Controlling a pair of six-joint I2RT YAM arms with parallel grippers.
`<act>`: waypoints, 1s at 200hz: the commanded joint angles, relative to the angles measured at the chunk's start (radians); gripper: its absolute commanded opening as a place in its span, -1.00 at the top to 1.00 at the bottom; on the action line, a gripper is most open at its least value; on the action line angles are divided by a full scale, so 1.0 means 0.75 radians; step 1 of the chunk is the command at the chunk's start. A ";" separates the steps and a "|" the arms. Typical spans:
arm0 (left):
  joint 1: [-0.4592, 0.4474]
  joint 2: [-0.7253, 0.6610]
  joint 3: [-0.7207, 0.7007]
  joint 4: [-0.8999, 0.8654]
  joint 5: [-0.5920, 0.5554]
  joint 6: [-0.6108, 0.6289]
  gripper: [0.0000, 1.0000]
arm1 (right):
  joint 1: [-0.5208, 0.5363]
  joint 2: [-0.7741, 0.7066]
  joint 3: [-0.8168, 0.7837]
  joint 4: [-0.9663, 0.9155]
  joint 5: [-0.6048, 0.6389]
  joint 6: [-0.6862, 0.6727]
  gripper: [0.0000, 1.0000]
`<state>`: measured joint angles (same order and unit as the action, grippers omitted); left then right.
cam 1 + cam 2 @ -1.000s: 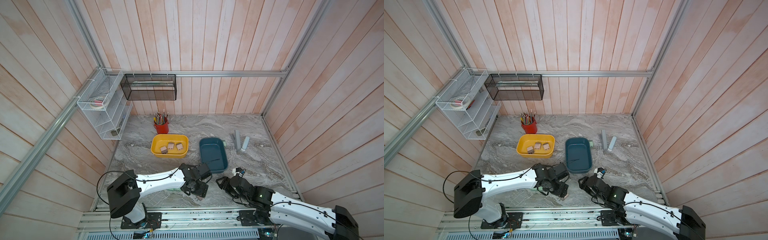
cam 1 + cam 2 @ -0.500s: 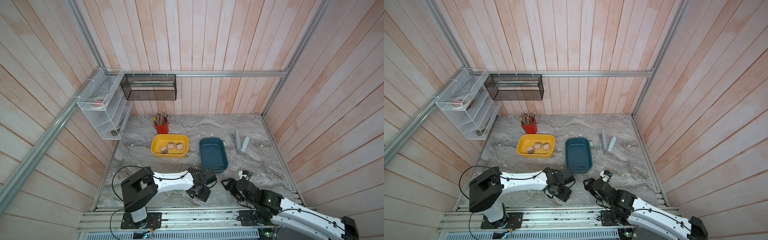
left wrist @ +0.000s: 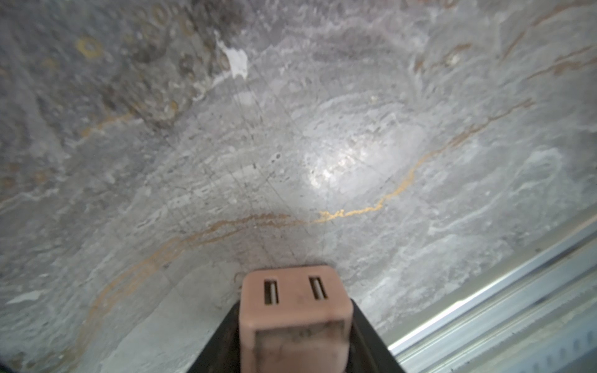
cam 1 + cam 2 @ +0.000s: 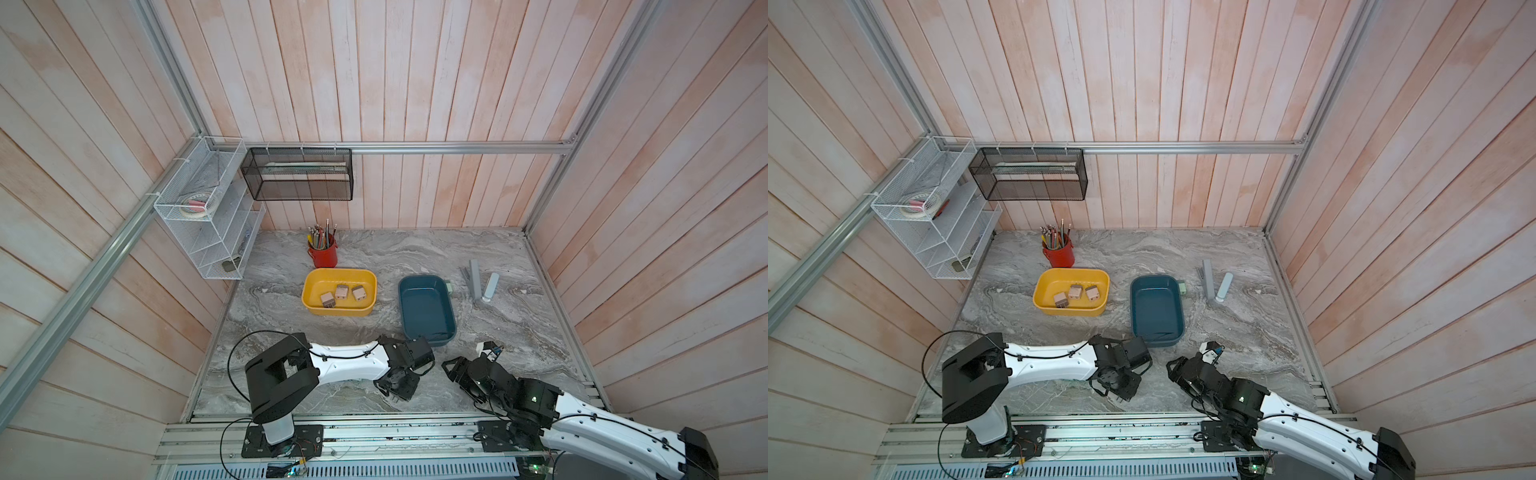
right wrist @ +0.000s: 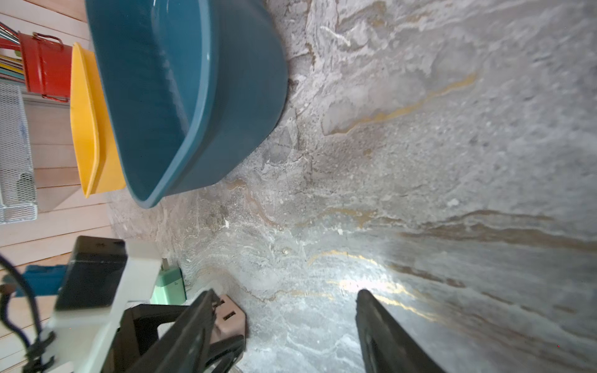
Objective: Place the plugs by color into the storage box
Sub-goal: Pick up the plug from the center of the board, then place the plug in the storage box.
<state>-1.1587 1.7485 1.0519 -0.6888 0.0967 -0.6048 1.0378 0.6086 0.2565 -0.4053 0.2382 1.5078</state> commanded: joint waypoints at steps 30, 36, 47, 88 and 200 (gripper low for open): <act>0.100 -0.052 -0.054 0.010 0.007 -0.040 0.11 | -0.006 0.087 0.042 0.061 -0.004 -0.039 -0.43; 0.122 -0.071 -0.062 0.008 0.010 -0.040 0.15 | -0.005 0.094 0.047 0.069 -0.002 -0.039 -0.43; 0.158 -0.101 -0.072 0.002 0.016 -0.040 0.19 | -0.005 0.106 0.050 0.085 -0.002 -0.041 -0.43; 0.260 -0.165 -0.024 -0.070 0.031 -0.011 0.19 | -0.011 0.182 0.058 0.154 -0.019 -0.056 -0.43; 0.941 0.011 0.533 -0.320 0.016 0.376 0.19 | -0.195 0.465 0.123 0.375 -0.254 -0.269 -0.44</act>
<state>-0.5331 1.6684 1.3643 -0.8936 0.1192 -0.4274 0.9150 0.9306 0.3206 -0.1692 0.1085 1.3590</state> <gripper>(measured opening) 0.455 0.718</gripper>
